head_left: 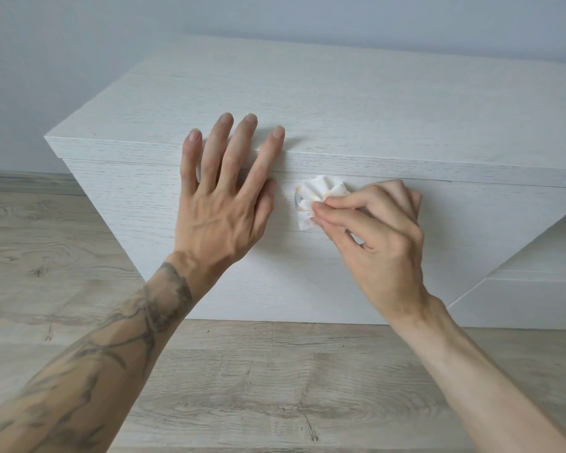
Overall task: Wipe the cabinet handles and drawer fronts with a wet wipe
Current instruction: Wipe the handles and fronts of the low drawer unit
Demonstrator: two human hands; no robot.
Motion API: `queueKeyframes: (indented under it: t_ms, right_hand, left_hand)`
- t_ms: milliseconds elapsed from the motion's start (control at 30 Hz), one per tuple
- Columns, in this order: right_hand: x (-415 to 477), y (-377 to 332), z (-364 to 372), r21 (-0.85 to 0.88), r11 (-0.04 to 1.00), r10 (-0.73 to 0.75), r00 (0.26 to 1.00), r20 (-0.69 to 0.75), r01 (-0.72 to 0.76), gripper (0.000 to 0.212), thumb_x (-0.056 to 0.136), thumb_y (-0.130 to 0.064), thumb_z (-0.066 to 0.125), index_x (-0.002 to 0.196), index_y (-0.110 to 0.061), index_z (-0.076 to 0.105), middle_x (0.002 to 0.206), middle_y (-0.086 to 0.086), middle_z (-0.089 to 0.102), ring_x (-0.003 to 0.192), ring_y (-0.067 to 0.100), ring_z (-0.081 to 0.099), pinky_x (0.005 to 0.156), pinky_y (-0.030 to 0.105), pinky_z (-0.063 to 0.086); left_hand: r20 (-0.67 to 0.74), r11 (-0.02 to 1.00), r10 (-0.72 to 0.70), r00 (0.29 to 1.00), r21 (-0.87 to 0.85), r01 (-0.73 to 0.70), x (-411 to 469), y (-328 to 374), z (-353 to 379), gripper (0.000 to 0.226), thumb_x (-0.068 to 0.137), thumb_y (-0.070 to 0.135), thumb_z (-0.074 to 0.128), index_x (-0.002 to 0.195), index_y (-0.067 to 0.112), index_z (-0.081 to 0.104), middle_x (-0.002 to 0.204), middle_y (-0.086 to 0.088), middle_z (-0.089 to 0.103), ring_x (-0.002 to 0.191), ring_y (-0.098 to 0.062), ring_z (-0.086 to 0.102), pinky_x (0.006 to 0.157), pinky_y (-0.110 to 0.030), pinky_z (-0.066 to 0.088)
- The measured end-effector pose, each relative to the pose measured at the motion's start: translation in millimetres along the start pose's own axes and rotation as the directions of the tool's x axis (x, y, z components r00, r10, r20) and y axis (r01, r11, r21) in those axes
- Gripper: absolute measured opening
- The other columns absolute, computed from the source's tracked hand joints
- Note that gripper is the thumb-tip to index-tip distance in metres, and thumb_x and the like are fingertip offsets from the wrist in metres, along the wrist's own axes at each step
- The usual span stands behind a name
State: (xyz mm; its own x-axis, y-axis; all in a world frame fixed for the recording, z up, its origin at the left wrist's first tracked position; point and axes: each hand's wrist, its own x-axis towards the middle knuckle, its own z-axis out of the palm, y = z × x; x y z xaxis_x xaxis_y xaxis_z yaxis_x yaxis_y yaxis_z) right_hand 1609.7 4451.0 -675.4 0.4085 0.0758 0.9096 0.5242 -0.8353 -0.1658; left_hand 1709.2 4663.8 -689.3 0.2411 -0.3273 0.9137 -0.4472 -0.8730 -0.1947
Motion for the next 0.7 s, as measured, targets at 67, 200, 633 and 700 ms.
queueKeyframes:
  t_ms: [67,200,633,700]
  right_hand:
    - [-6.0,7.4,-11.4,-0.002,0.999,0.049,0.999,-0.015,-0.049,0.004,0.094,-0.02,0.085,0.096,-0.016,0.086,0.095,-0.002,0.077,0.086,0.027,0.065,0.081,0.048,0.045]
    - [-2.3,-4.0,-1.0,0.014,0.994,0.109,0.994,-0.018,-0.109,0.005,0.093,-0.023,0.086,0.093,-0.017,0.085,0.094,-0.004,0.077,0.089,0.027,0.064,0.08,0.054,0.046]
    - [6.7,-21.4,21.0,-0.05,0.999,0.015,0.999,-0.039,-0.017,0.008,0.095,-0.022,0.084,0.089,-0.018,0.085,0.091,-0.006,0.077,0.087,0.029,0.066,0.081,0.047,0.041]
    - [2.1,-17.9,16.8,-0.068,0.998,0.001,0.999,-0.05,-0.004,0.008,0.096,-0.022,0.083,0.09,-0.017,0.086,0.092,-0.005,0.078,0.087,0.029,0.066,0.081,0.048,0.043]
  left_hand:
    - [0.0,1.0,-0.006,1.0,-0.003,0.006,0.3,0.1,-0.5,0.06,0.112,0.03,0.044,0.168,0.02,0.027,0.165,-0.015,0.035,0.156,-0.036,0.025,0.133,-0.049,0.005]
    - [0.001,1.0,-0.008,1.0,-0.002,0.008,0.0,0.7,-0.1,0.059,0.112,0.029,0.044,0.168,0.019,0.028,0.165,-0.016,0.037,0.155,-0.036,0.027,0.133,-0.05,0.005]
    - [-0.019,1.0,-0.002,1.0,0.025,0.003,0.0,-0.3,3.6,0.059,0.112,0.03,0.041,0.168,0.02,0.029,0.164,-0.015,0.038,0.155,-0.036,0.028,0.132,-0.05,0.007]
    - [-0.018,1.0,-0.003,1.0,0.026,0.003,-0.6,-1.3,4.3,0.059,0.112,0.031,0.041,0.168,0.02,0.028,0.165,-0.014,0.035,0.156,-0.035,0.026,0.133,-0.049,0.006]
